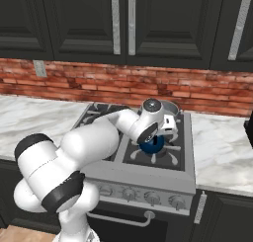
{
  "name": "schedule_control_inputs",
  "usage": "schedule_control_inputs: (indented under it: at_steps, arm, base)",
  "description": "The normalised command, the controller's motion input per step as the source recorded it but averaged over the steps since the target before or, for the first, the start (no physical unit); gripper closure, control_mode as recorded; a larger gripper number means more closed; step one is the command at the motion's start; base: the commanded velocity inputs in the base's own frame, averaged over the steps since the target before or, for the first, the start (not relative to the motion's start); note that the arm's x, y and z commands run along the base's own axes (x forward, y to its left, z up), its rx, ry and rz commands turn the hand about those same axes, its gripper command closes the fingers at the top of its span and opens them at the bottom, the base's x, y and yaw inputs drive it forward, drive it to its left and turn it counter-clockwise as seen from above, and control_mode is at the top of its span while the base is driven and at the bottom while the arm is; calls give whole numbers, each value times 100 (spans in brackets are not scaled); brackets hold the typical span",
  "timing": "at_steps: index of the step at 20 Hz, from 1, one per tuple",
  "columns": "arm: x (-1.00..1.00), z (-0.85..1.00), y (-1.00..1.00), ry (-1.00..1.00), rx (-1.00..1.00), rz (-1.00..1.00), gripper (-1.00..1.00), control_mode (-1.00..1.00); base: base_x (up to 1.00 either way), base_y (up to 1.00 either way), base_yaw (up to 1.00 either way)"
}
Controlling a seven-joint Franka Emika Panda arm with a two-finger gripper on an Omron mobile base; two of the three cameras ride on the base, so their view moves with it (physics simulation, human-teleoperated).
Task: Pick the kettle from the counter and place it on a stove burner. Then turn the burner on.
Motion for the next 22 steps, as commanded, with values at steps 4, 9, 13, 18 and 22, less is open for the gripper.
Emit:
schedule_control_inputs:
  at_steps: [4,9,13,18,22]
  arm:
    - [14,0,-14,0,0,0,100,-100]
    - [11,0,0,0,0,0,100,-100]
    - [1,-6,0,0,0,0,100,-100]
    - [0,-19,0,0,0,0,100,-100]
    - [0,-8,0,0,0,0,100,-100]
  base:
    - [0,0,0]
    - [0,0,0]
    - [0,0,0]
    - [0,0,0]
    - [0,0,0]
